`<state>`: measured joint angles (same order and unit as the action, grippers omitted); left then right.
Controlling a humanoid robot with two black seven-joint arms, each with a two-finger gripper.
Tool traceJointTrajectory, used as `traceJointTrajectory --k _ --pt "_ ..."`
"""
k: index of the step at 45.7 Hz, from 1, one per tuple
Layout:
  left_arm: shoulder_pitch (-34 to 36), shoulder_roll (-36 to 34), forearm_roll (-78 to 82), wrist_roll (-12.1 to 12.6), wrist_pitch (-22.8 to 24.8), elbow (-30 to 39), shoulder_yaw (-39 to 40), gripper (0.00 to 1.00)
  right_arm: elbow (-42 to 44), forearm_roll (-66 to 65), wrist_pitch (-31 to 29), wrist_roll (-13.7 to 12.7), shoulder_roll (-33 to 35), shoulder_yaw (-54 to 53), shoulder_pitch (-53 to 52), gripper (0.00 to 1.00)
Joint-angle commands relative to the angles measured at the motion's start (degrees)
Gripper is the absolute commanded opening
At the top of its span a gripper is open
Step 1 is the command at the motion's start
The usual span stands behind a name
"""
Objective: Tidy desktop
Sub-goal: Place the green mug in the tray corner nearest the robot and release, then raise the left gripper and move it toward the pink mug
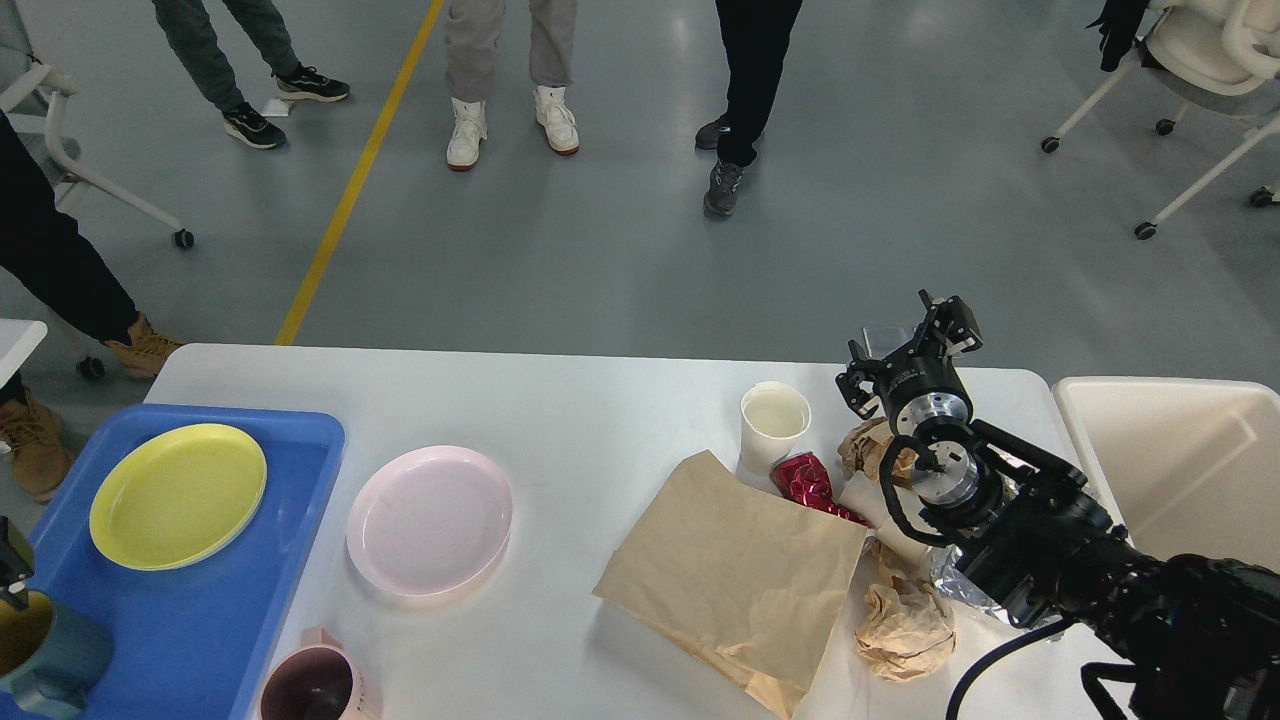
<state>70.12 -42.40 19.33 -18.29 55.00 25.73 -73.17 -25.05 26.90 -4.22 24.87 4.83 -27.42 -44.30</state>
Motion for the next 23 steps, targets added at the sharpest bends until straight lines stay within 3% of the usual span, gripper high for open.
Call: traceJointTrajectory --k 1,9,23 --pt "6.6 0.5 0.0 -0.1 0.0 2.5 -0.9 0.92 0.0 0.0 0.0 0.0 0.0 0.0 0.0 1.00" --pt "17.3 5.4 0.1 -0.2 0.0 7.6 -2.0 0.94 0.0 0.0 0.0 0.0 0.0 0.0 0.0 1.00" --pt "30.9 27.3 -0.9 -0.8 0.0 19.3 -10.6 0.95 0.0 0.0 0.0 0.0 0.0 0.0 0.0 1.00"
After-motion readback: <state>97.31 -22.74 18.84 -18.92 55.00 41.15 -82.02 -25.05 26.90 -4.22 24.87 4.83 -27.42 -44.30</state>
